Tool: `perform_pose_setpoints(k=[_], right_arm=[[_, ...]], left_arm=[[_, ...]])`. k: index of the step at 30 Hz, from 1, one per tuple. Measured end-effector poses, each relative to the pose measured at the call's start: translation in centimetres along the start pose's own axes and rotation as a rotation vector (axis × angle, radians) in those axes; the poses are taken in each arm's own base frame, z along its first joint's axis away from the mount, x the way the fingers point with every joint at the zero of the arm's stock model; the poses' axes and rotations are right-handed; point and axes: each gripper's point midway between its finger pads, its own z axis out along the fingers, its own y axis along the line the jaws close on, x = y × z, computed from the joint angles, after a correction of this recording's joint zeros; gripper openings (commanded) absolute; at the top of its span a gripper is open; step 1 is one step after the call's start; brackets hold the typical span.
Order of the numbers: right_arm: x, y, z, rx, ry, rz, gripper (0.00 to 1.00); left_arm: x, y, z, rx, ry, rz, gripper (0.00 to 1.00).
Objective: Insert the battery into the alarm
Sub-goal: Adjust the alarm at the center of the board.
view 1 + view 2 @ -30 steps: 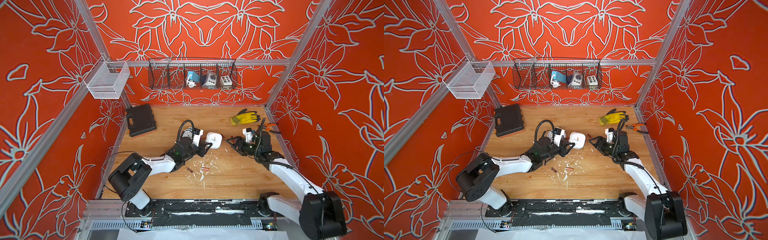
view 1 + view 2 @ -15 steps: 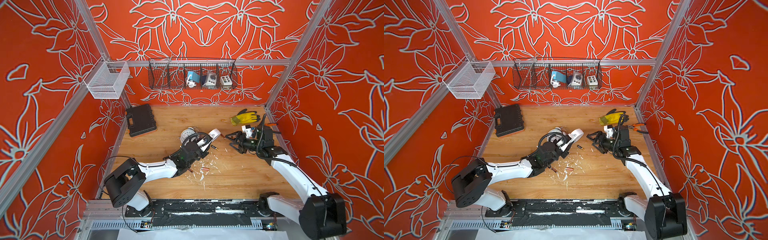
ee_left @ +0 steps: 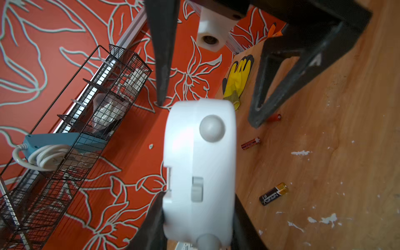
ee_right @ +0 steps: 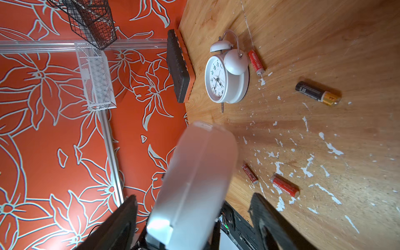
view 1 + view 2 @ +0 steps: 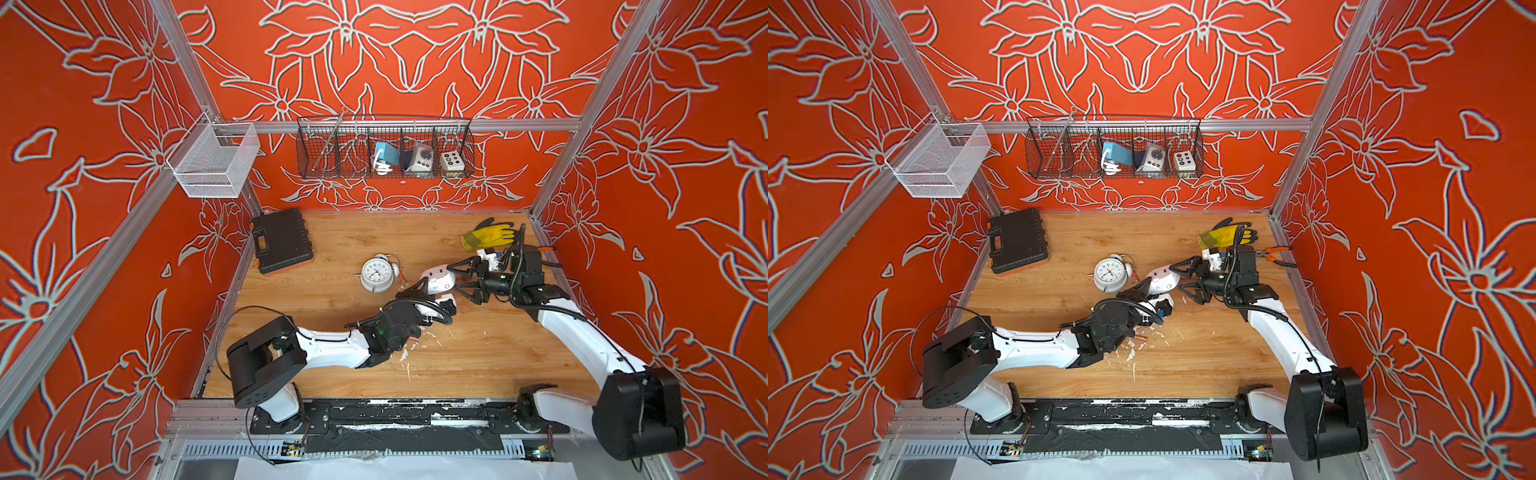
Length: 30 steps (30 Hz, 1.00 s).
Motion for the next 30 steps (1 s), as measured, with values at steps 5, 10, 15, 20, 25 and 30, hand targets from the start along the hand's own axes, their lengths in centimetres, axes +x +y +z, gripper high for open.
perform_pose_setpoints(k=[5,10,15,20,25,30], right_arm=[[-0.3,0.1,0.1,-0.012,0.001,0.018,0.72],[-0.4,0.0,0.5,-0.020,0.017,0.040,0.57],[-0.5,0.2,0.4,-0.031,0.020,0.076,0.39],[-0.6,0.0,0.4,-0.030,0.022,0.104,0.33],[-0.7,0.1,0.4,-0.033,0.015,0.089,0.32],[-1.3,-0.2,-0.1,-0.021,-0.034,0.062,0.34]], left_arm=[[-0.7,0.3,-0.1,-0.041,-0.013,0.085,0.19],[-1.1,0.9,-0.1,-0.081,-0.015,0.134,0.19],[-0.9,0.5,0.0,-0.088,-0.004,0.181,0.22],[-0.8,0.4,0.1,-0.100,0.001,0.199,0.35],[-1.0,0.6,0.1,-0.113,-0.007,0.142,0.68],[-1.2,0.7,-0.3,-0.088,-0.018,0.006,0.79]])
